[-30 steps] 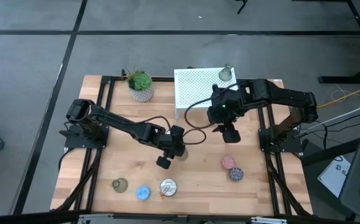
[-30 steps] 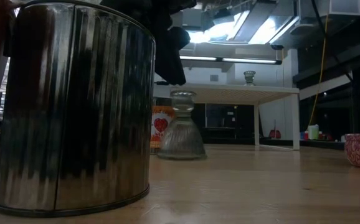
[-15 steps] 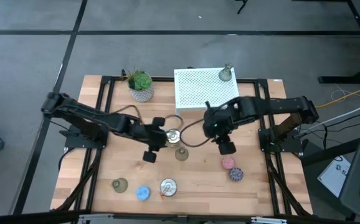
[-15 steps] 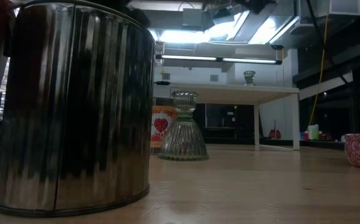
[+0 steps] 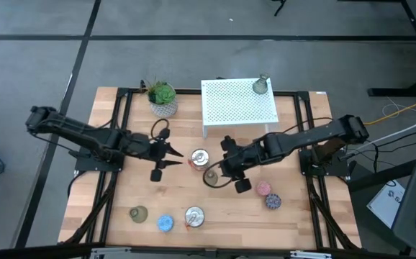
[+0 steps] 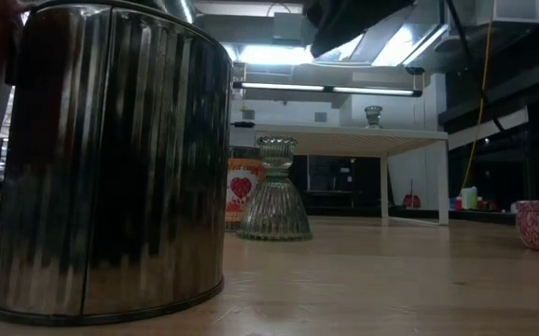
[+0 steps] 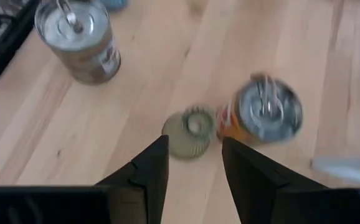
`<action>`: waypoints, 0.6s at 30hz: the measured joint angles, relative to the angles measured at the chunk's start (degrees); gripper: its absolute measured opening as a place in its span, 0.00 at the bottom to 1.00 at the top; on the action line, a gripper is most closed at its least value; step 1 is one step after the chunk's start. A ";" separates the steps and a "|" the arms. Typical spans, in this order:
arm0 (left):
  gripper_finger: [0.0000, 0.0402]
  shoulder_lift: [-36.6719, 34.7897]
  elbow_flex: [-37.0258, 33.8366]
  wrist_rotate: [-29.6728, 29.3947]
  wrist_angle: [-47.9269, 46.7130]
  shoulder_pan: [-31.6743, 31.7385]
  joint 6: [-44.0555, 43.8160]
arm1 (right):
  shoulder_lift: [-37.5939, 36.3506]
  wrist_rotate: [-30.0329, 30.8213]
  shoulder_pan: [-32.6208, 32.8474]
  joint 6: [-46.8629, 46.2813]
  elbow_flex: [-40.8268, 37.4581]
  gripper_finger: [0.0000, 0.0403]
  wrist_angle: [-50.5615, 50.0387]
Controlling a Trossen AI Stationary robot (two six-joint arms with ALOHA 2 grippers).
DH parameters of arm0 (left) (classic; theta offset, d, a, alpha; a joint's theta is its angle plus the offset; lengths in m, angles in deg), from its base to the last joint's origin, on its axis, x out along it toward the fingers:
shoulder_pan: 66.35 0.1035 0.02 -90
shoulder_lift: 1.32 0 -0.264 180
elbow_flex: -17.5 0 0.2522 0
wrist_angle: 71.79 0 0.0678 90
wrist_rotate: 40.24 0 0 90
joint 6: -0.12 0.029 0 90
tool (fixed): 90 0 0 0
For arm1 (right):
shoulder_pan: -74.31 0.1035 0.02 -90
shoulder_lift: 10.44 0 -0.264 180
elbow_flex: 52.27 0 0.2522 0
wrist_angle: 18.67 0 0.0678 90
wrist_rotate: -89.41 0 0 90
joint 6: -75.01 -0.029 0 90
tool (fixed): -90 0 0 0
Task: Pick & Place candle stick holders
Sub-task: Put the top green glass candle holder on the shelf aligned with the other glass candle holder
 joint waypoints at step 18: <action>0.28 -4.23 -24.10 -4.82 38.07 0.00 -2.30 | 7.00 -2.66 0.72 10.79 -5.86 0.38 16.63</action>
